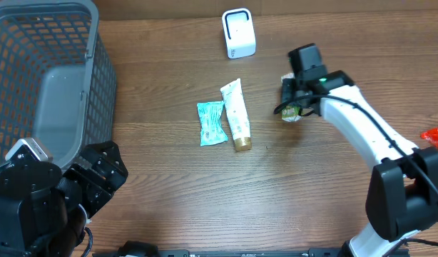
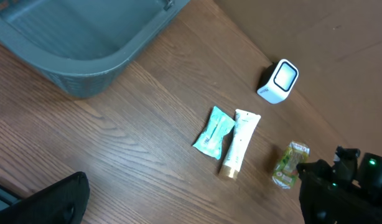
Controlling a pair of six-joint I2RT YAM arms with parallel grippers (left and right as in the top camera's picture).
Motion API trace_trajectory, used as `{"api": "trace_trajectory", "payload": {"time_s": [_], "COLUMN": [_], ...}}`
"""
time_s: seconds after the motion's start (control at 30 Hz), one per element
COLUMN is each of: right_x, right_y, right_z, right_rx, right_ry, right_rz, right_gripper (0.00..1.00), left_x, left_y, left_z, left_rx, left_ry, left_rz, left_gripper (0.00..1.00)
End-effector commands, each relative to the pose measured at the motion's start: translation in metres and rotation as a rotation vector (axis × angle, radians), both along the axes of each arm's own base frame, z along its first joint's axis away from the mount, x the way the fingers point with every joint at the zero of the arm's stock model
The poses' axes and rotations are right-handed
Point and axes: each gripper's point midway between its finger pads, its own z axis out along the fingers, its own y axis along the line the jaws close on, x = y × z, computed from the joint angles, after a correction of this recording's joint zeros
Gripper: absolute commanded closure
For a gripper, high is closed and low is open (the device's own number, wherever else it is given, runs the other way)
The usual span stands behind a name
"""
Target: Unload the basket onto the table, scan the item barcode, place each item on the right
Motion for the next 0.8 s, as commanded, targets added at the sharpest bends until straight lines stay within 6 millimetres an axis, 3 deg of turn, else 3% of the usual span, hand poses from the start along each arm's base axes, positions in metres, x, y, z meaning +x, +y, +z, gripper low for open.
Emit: {"api": "trace_trajectory", "payload": {"time_s": [0.0,0.23,0.53,0.57,0.6,0.63,0.77], "right_x": [0.011,0.012,-0.004,-0.006,-0.008,-0.009,-0.007], "right_y": [-0.011,-0.013,-0.013,-0.013,-0.014,-0.014,-0.027], "right_z": [0.024,0.007,-0.057,-0.058,-0.058,-0.056,-0.026], "right_rx": [-0.185,-0.266,-0.318,-0.321,-0.318,-0.314,-0.253], "right_ry": [-0.107,-0.085,0.081,0.091,0.095,0.096,0.078], "right_rz": [-0.031,-0.025,-0.015,-0.014,-0.028,-0.037,-0.186], "right_gripper": [0.96,0.96,0.96,0.93,0.78,0.70,0.62], "left_x": [0.000,0.000,0.000,0.000,0.000,0.000,0.000], "left_y": [0.001,0.001,0.001,0.001,0.001,0.001,0.001], "left_z": [0.001,0.001,0.001,0.001,0.001,0.001,0.001], "left_rx": [0.010,0.010,0.010,0.010,0.010,0.010,0.010], "left_ry": [-0.003,-0.003,-0.003,-0.003,-0.003,-0.003,-0.003], "left_rz": [-0.003,-0.003,-0.003,-0.003,-0.003,-0.003,-0.003], "left_gripper": [0.00,0.00,0.00,0.00,0.01,0.00,0.01]}}
